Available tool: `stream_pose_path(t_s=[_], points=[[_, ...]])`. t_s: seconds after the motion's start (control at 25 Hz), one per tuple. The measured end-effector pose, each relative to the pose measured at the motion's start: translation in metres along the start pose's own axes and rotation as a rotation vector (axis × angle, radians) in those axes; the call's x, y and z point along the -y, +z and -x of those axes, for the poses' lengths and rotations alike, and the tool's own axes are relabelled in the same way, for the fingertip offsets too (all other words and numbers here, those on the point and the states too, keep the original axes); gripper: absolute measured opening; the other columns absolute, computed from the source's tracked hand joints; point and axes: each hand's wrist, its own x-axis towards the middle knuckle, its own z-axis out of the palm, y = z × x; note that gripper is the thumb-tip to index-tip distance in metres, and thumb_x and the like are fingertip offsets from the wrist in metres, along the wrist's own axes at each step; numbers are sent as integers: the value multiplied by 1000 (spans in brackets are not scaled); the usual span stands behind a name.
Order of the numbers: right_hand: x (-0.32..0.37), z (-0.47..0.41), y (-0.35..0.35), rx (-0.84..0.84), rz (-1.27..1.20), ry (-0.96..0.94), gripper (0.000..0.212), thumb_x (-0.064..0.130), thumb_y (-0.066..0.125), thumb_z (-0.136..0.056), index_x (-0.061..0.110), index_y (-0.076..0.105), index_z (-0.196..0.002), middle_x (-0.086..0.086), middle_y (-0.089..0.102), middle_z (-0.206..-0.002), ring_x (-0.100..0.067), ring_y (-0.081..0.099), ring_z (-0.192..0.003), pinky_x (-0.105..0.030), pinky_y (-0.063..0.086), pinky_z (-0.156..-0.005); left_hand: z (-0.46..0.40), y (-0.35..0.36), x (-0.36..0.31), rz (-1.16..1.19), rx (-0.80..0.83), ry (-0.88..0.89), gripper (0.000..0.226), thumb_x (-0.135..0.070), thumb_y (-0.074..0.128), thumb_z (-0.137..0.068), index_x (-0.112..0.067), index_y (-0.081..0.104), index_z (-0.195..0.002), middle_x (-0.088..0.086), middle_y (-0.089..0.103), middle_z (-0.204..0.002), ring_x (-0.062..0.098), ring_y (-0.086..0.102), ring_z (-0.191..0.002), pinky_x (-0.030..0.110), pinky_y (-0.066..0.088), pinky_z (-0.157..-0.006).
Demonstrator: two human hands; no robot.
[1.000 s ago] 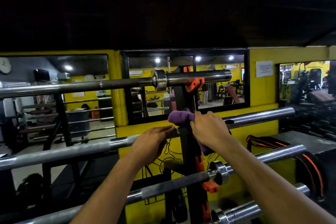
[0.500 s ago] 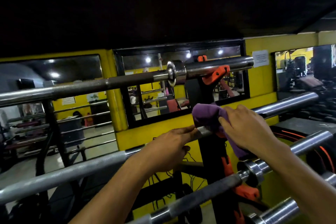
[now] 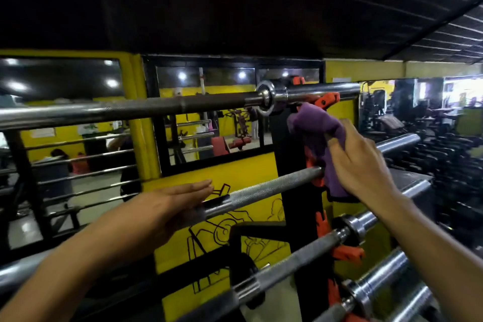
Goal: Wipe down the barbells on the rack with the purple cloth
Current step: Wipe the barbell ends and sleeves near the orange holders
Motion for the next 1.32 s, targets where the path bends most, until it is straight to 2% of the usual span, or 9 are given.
stream_pose_path(t_s=[0.08, 0.24, 0.4, 0.56, 0.76, 0.88, 1.0, 1.16, 1.32], points=[[18, 9, 18, 44, -71, -21, 16, 20, 47, -104, 22, 52, -119, 7, 59, -86, -9, 53, -70, -21, 37, -59, 22, -1, 2, 4, 17, 1, 51, -47, 45, -101, -61, 25, -146, -47, 16, -150, -15, 31, -136, 16, 35, -111], [11, 7, 45, 19, -268, 226, 23, 27, 47, -103, 25, 60, -122, 0, 69, -104, -21, 65, -96, -35, 49, -80, 44, -2, 1, -59, 5, 27, 68, -15, 54, -100, -54, 27, -149, -40, 17, -153, -14, 27, -135, 14, 31, -110], [2, 1, 21, -396, -869, 603, 27, 32, 52, -100, 22, 60, -124, -3, 70, -105, -27, 68, -104, -40, 58, -85, 35, -7, 1, -13, 35, 66, 62, -13, 53, -100, -50, 34, -147, -36, 22, -152, -9, 30, -138, 21, 33, -116], [15, 40, 6, -616, -1133, 589, 38, 38, 54, -102, 19, 54, -134, 6, 72, -101, -12, 73, -90, -26, 56, -71, 29, -12, 9, 31, 51, 118, 56, -15, 57, -99, -41, 42, -146, -28, 33, -152, -5, 35, -138, 15, 29, -112], [42, 63, 37, -406, -588, 287, 35, 47, 50, -98, 29, 43, -127, 8, 59, -104, 7, 59, -85, -13, 44, -79, 30, -7, 9, 18, 33, 107, 58, -16, 57, -99, -43, 39, -147, -31, 29, -152, -7, 34, -138, 11, 25, -108], [66, 75, 82, -21, -242, 59, 35, 49, 37, -98, 29, 45, -125, -1, 55, -119, -15, 53, -107, -37, 44, -94, 31, -10, 10, 41, 41, 111, 58, -13, 57, -98, -39, 40, -148, -29, 30, -153, -6, 34, -137, 15, 28, -110], [71, 90, 131, 102, 280, -249, 53, 57, 27, -99, 25, 57, -129, 2, 57, -130, -21, 47, -125, -53, 30, -111, 29, -6, 12, 52, 29, 99, 54, -20, 55, -100, -40, 41, -148, -28, 34, -152, -3, 37, -137, 17, 28, -113], [43, 55, 127, 89, 222, -349, 48, 53, 28, -99, 23, 64, -105, 4, 65, -102, -21, 55, -100, -48, 34, -101, 28, -3, 16, 91, 28, 89, 57, -17, 58, -99, -44, 43, -146, -33, 32, -150, -3, 37, -138, 29, 35, -116], [-21, 14, 108, 67, 268, -166, 52, 53, 27, -96, 20, 67, -100, -4, 69, -91, -30, 60, -92, -43, 38, -89, 28, -1, 19, 98, 44, 102, 58, -19, 59, -99, -50, 40, -144, -38, 30, -149, -5, 35, -138, 30, 36, -115]])
